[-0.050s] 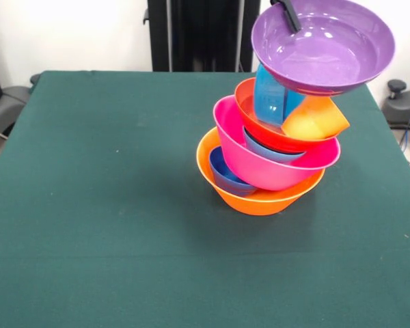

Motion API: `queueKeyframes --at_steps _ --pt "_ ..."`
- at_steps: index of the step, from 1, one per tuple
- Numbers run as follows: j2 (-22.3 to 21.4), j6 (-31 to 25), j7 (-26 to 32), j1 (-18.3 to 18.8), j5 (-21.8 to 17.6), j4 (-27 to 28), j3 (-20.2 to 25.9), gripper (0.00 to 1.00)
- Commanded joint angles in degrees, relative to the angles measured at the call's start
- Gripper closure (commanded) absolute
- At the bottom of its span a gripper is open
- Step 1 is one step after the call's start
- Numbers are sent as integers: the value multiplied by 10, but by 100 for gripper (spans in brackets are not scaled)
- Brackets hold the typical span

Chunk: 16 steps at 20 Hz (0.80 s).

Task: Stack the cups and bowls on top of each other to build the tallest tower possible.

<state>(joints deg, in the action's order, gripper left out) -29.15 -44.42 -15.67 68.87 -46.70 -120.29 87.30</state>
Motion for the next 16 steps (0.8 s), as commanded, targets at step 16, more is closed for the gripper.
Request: queueKeyframes --at_steps 16 --pt "5 -55 192 -2 -32 4 -39 100"
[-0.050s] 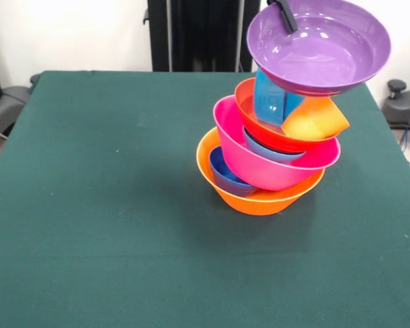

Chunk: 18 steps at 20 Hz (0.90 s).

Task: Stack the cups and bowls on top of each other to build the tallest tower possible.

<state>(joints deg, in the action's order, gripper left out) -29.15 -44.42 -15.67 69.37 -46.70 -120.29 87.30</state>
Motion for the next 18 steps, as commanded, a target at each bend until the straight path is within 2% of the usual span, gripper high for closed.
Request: queueKeyframes --at_steps 1,11,18 --pt "6 -53 191 -8 -35 2 -42 100" --pt "8 -66 207 -9 -34 7 -47 100" --pt "4 -95 241 0 -24 13 -54 100"
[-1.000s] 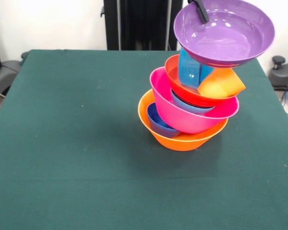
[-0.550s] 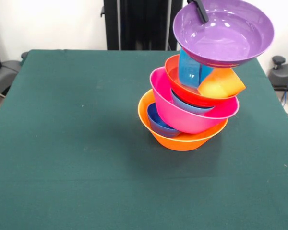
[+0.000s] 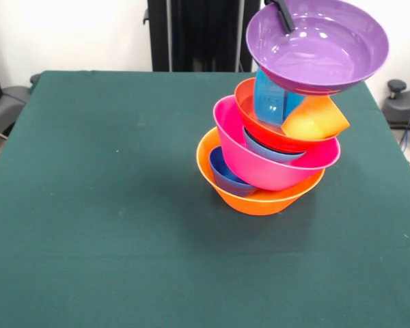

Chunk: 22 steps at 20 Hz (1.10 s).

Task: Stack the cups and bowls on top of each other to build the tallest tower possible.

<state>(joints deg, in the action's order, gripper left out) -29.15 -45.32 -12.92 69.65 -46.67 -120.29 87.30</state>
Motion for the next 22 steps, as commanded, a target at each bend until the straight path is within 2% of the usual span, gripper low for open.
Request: queueKeyframes --at_steps 1,15,22 --pt "4 -87 215 -2 -25 14 -55 100" --pt "5 -78 228 6 -23 6 -61 100" --pt "18 -48 216 -7 -48 7 -77 100"
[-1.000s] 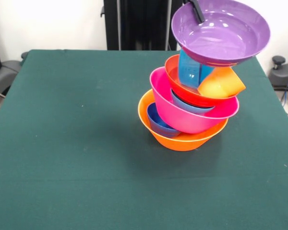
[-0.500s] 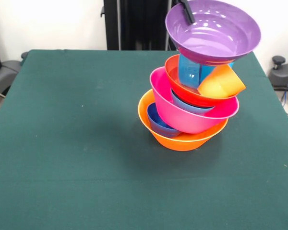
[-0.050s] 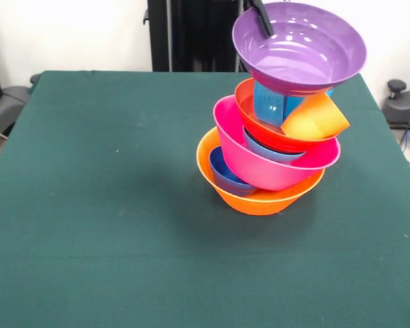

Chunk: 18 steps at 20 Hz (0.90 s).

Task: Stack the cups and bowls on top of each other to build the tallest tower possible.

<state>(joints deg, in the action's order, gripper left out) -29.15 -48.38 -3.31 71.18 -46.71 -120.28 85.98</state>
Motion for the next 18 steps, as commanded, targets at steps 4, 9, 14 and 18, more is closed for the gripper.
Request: queueKeyframes --at_steps 4,9,14,18 --pt "24 -14 126 -23 -53 5 -70 100" --pt "23 -16 134 -21 -53 5 -69 100" --pt "30 -17 142 -23 -55 10 -75 100" --pt "31 -10 129 -26 -58 3 -76 100"
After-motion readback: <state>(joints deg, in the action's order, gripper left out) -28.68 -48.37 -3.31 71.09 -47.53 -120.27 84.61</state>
